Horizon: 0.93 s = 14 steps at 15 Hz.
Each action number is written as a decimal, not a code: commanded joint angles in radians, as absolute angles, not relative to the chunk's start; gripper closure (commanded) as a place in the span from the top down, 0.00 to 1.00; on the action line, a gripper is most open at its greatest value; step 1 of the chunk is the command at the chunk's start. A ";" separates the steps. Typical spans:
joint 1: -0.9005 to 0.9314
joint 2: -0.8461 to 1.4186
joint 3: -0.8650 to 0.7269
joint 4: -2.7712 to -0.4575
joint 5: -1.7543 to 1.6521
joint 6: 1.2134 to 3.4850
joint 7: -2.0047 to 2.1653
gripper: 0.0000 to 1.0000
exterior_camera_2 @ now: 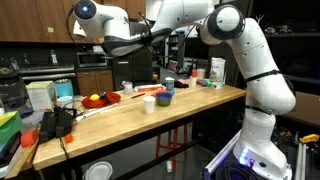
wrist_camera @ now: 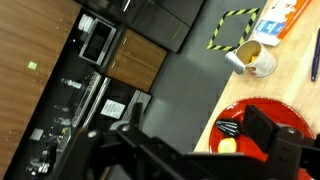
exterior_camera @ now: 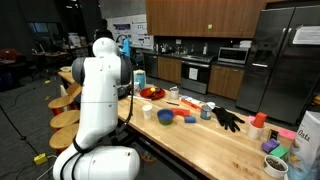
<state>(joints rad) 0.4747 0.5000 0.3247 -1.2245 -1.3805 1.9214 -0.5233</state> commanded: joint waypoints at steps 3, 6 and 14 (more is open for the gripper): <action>0.576 0.610 0.340 -1.032 -1.453 1.936 -0.688 1.00; 0.637 0.642 0.338 -0.968 -1.477 1.916 -0.765 1.00; 0.706 0.647 0.269 -0.943 -1.466 1.926 -0.787 1.00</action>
<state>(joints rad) 0.6750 0.6590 0.3305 -0.9343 -1.5049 1.9085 -0.7895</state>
